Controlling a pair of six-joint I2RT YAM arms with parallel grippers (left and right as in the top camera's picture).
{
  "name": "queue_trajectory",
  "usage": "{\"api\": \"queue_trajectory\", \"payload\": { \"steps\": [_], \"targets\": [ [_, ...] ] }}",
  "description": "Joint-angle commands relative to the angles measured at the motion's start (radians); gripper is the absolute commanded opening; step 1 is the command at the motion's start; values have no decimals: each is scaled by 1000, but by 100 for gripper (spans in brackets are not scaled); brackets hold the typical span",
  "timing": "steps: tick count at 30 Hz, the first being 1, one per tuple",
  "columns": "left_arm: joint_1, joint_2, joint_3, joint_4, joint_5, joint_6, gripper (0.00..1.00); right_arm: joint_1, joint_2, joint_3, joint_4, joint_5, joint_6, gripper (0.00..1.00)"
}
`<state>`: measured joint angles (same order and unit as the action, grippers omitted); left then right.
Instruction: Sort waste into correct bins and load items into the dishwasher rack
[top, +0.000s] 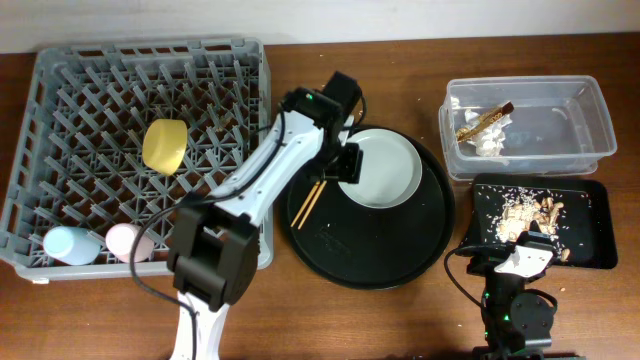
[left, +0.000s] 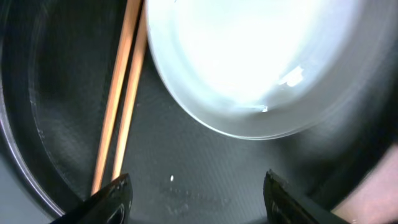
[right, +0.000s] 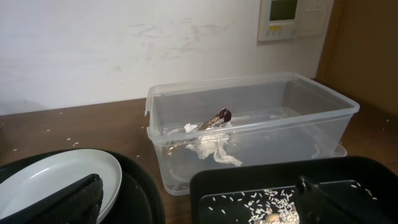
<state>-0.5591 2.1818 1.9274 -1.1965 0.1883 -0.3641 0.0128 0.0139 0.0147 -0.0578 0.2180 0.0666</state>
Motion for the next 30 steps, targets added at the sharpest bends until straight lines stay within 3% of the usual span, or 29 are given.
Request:
{"api": "queue_trajectory", "payload": {
  "steps": [1, 4, 6, 8, 11, 17, 22, 30],
  "targets": [
    [6, 45, -55, 31, -27, -92, 62, -5, -8, -9, -2, -2, -7, 98],
    [19, 48, -68, 24, -167, -81, 62, -5, -8, -9, -2, -2, -7, 99],
    [21, 48, -68, 33, -171, 40, 57, -5, -8, -9, -2, -2, -7, 99],
    [21, 48, -68, 23, -267, 121, 48, -5, -8, -9, -2, -2, -7, 99],
    [21, 53, -83, 71, -444, 217, 46, -5, -8, -9, -2, -2, -7, 98],
    [19, 126, -97, 116, -357, 413, 37, -5, -8, -9, -2, -2, -7, 98],
    [19, 128, -97, 133, -307, 436, 38, -5, -8, -9, -2, -2, -7, 98],
    [19, 88, 11, 5, -281, 413, 41, -5, -8, -9, -2, -2, -7, 98]
  ]
}}
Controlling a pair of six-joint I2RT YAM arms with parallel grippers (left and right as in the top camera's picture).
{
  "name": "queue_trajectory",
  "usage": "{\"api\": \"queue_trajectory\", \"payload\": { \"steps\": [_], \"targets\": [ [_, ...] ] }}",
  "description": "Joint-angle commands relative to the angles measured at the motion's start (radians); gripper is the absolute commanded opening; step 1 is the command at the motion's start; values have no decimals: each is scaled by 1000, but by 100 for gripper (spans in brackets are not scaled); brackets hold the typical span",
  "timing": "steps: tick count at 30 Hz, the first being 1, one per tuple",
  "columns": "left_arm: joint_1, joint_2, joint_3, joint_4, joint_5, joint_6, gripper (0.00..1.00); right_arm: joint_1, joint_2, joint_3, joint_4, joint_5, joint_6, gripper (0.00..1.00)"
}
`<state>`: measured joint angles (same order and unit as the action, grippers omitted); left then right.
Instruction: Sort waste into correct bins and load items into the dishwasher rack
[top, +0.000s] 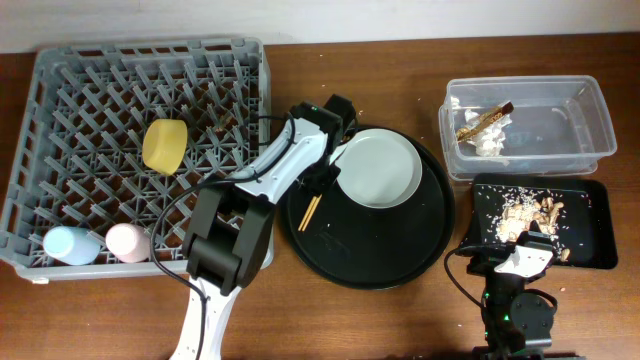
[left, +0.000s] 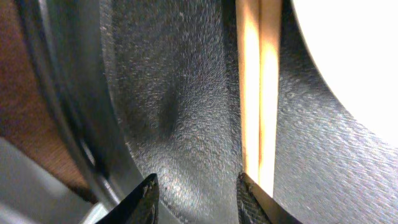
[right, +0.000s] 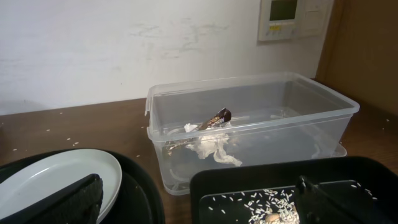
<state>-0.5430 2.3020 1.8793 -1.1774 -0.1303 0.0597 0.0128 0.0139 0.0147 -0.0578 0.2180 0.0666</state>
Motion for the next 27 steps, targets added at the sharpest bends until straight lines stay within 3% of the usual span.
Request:
{"api": "queue_trajectory", "payload": {
  "steps": [1, 12, 19, 27],
  "targets": [
    [3, -32, 61, -13, 69, -10, 44, -5, -8, -9, -2, -2, -7, 98],
    [6, -26, -95, 144, 82, -6, 48, -5, -8, -9, -2, -2, -7, 98],
    [5, -40, 117, -66, 90, -21, 52, -5, -8, -9, -2, -2, -7, 98],
    [10, -30, -1, 64, 56, -10, 53, -5, -8, -9, -2, -2, -7, 98]
  ]
}}
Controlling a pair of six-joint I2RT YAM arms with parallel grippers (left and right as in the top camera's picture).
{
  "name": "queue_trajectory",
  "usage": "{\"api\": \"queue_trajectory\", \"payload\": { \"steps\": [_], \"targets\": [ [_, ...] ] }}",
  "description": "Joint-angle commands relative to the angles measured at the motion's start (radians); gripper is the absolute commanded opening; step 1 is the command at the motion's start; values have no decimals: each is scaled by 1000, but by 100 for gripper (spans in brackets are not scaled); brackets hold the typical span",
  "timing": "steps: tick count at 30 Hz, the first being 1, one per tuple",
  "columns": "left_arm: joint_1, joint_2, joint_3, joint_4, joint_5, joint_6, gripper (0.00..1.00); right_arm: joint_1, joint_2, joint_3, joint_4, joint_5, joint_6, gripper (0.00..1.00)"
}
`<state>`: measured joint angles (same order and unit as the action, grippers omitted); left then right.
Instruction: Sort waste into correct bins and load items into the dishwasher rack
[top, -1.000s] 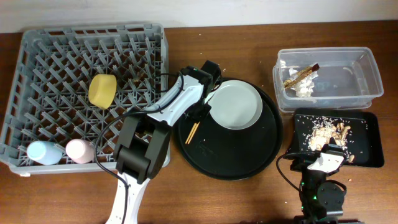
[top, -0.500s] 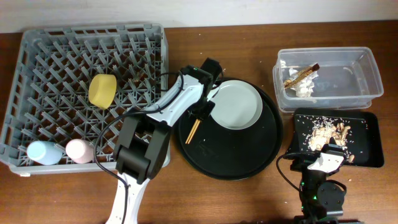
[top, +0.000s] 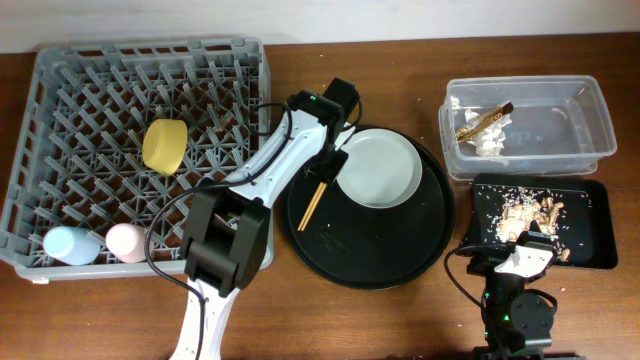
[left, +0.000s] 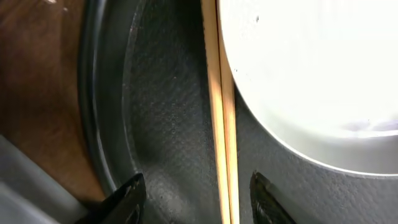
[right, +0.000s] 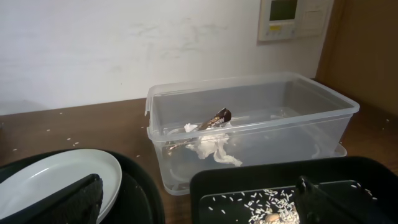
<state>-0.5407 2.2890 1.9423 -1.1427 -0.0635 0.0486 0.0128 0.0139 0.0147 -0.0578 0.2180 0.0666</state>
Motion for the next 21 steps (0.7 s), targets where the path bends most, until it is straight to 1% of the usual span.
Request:
{"api": "queue_trajectory", "payload": {
  "steps": [1, 4, 6, 9, 11, 12, 13, 17, 18, 21],
  "targets": [
    [7, -17, -85, 48, -9, 1, 53, -5, -8, -9, -2, -2, -7, 98],
    [7, -17, -123, 70, -12, 1, 52, -5, -8, -9, -2, -2, -7, 98],
    [7, -18, -121, 73, -10, 0, 48, -5, -8, -9, -2, -2, -7, 98],
    [6, -23, -32, -29, -7, -11, 49, -5, -8, -9, -2, -2, -7, 99],
    [8, -26, 27, -71, -7, -11, 50, -5, -8, -9, -2, -2, -7, 98],
    [9, -26, 29, -66, -8, -10, 54, -5, -8, -9, -2, -2, -7, 99],
    [9, -21, 19, -45, -8, -10, 55, -5, -8, -9, -2, -2, -7, 98],
    [9, -13, -58, 39, -35, -10, 55, -5, -8, -9, -2, -2, -7, 98],
    [9, -13, -92, 84, -38, -11, 55, -5, -8, -9, -2, -2, -7, 98],
    [14, -13, -129, 129, -37, -11, 54, -5, -8, -9, -2, -2, -7, 98]
  ]
}}
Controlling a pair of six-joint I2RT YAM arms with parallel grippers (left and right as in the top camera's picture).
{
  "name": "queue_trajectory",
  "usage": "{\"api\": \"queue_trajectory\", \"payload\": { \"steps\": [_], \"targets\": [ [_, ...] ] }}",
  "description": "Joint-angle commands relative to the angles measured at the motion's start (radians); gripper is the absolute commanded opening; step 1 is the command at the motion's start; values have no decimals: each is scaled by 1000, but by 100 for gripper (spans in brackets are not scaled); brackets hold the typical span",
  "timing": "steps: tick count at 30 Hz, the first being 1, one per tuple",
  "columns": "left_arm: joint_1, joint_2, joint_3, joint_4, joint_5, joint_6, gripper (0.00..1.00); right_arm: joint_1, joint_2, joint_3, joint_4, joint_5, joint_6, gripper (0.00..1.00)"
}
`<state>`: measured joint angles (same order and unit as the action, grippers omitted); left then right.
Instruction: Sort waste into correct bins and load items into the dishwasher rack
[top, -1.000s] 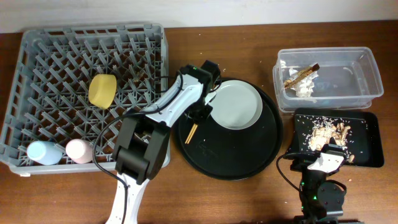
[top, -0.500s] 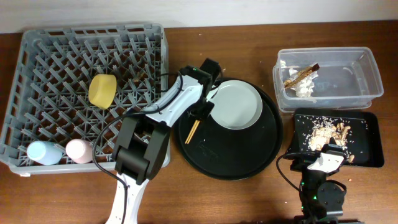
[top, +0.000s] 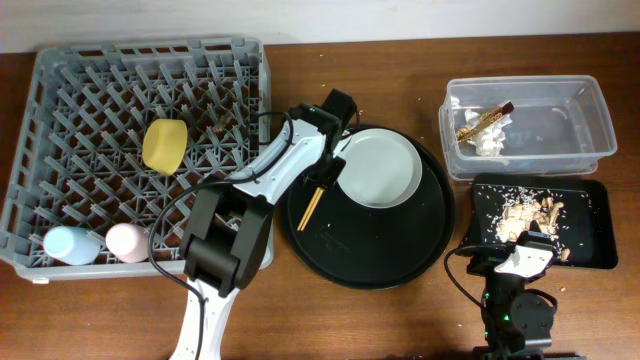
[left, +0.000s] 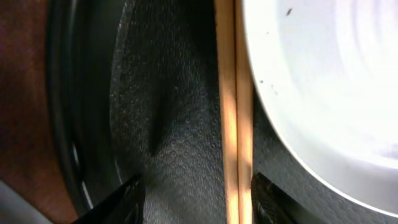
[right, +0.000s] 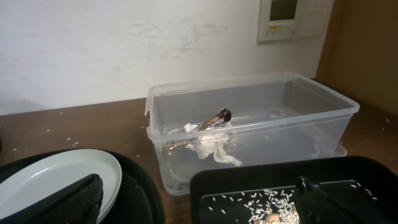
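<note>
Two wooden chopsticks (left: 235, 124) lie side by side on the round black tray (top: 380, 255), against the left rim of the white plate (top: 378, 168). My left gripper (left: 198, 202) is open low over the tray. The chopsticks sit between its fingers, close to the right finger (left: 268, 200). In the overhead view the left gripper (top: 325, 175) hangs over the chopsticks (top: 311, 205). My right gripper (right: 199, 205) stays open and empty at the table's front, beside the black rectangular tray (top: 592, 255).
The grey dishwasher rack (top: 60, 70) on the left holds a yellow cup (top: 165, 145), a blue cup (top: 62, 243) and a pink cup (top: 125, 241). A clear bin (top: 590, 120) at the right holds a wrapper and tissue. Rice and food scraps lie on the rectangular tray.
My left gripper has come lower over the chopsticks, which fill more of the wrist view. It is still open. The chopsticks, the plate and the right arm have not moved.
First my left gripper was open above the plate's left edge, chopsticks off to its left. Then it was low with its jaws narrower, the chopsticks at its right finger. Then it was higher and wider open. Now it is low again, and the chopsticks still lie on the tray.
</note>
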<state>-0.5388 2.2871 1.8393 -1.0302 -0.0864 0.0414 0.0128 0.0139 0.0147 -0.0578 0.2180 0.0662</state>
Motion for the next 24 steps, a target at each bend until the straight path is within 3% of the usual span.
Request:
{"api": "queue_trajectory", "payload": {
  "steps": [1, 4, 5, 10, 20, 24],
  "targets": [
    [13, -11, -37, 20, -9, -3, 54, -5, -8, -9, -2, -2, -7, 98],
    [13, -11, -79, 40, -7, -3, 53, -5, -8, -9, -2, -2, -7, 98],
    [13, -11, -81, 34, -6, -13, 48, -5, -8, -9, -2, -2, -7, 98],
    [0, -36, 93, -118, -8, -45, 55, -5, -8, -9, -2, -2, -7, 98],
    [11, 64, 60, -67, -23, -26, 55, -5, -8, -9, -2, -2, -7, 98],
    [9, 65, 60, -105, 11, -26, 45, -5, -8, -9, -2, -2, -7, 98]
  ]
}}
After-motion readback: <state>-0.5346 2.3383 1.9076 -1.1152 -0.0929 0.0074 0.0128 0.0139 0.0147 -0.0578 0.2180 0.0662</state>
